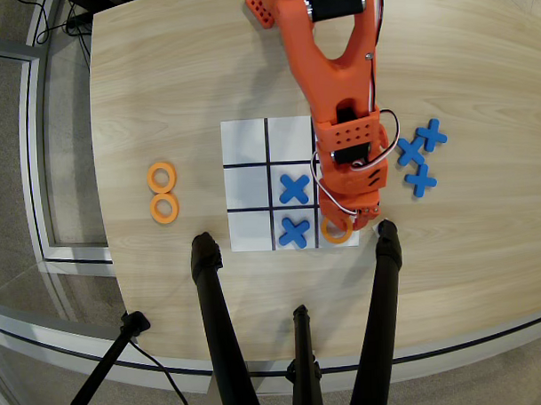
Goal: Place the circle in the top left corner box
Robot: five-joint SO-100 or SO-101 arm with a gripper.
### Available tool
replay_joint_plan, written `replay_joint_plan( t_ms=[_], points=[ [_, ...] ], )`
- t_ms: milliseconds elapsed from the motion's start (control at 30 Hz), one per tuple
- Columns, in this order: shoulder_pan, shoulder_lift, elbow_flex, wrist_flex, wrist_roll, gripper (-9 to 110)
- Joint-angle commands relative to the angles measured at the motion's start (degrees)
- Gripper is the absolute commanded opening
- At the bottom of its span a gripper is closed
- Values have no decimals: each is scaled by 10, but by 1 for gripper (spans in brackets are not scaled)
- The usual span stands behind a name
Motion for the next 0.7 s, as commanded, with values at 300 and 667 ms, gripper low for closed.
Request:
replay_joint_plan(
  t_ms=[300, 667],
  points=[
    [5, 36, 6, -4, -15, 13],
    [14, 69, 8, 3, -33, 13]
  ],
)
